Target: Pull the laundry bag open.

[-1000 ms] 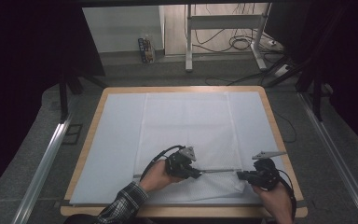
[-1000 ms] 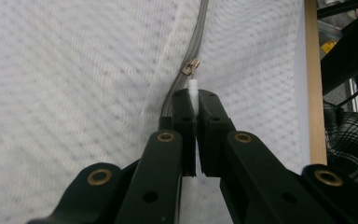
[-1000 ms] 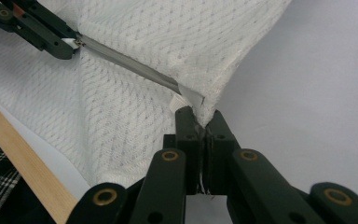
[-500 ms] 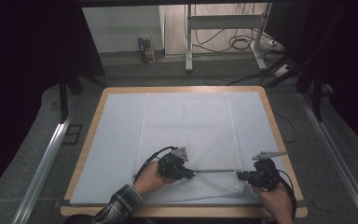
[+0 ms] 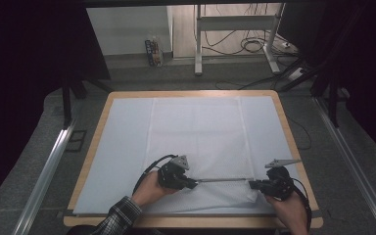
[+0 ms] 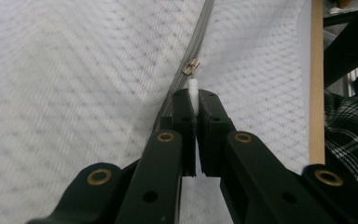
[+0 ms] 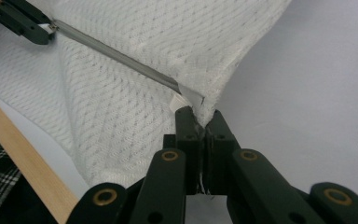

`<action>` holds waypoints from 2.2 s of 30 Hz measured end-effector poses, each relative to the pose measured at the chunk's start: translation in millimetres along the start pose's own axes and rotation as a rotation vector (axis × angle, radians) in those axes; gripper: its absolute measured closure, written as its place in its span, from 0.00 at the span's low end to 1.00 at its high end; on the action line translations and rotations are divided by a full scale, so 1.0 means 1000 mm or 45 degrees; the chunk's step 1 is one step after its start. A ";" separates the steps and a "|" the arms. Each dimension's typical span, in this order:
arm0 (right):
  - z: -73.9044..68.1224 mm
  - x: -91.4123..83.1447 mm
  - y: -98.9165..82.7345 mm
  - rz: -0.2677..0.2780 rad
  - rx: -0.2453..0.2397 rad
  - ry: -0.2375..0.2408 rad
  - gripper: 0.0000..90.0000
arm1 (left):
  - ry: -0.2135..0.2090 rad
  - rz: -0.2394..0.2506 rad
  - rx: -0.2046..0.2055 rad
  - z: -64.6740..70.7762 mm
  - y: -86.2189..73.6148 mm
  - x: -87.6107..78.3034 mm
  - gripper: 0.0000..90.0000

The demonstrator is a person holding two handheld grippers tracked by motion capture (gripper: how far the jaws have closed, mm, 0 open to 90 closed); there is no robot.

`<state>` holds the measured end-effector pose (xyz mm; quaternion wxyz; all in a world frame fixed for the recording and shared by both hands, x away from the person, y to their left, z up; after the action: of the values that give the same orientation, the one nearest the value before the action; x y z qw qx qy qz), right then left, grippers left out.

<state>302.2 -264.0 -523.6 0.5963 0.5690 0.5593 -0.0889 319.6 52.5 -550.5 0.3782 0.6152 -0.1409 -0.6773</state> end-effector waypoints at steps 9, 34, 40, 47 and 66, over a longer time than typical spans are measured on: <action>0.001 -0.001 -0.001 0.003 0.010 -0.001 0.95 | 0.005 0.001 -0.026 -0.001 -0.008 -0.006 0.97; 0.001 -0.003 -0.003 0.003 0.004 0.004 0.95 | 0.043 0.018 -0.093 -0.001 -0.033 -0.032 0.97; 0.001 -0.003 -0.003 0.004 0.006 0.005 0.95 | 0.058 0.015 -0.100 -0.001 -0.038 -0.037 0.97; 0.001 -0.003 -0.003 0.000 0.004 0.012 0.95 | 0.056 0.029 -0.121 -0.001 -0.044 -0.045 0.97; 0.001 -0.003 -0.003 0.004 0.009 0.004 0.95 | 0.070 0.033 -0.179 -0.004 -0.068 -0.066 0.97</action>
<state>299.5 -267.6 -523.7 0.5936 0.5720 0.5590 -0.0891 297.7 144.2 -548.1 0.4330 0.6036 -0.0906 -0.6633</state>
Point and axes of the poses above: each handheld gripper's, and its own axes: x roughly forward along the jaws, y roughly out of its top, z roughly to its right, the point moved 3 cm from there along x, roughly forward along the jaws, and after that the axes turned 3 degrees about x, right-handed, at the moved point
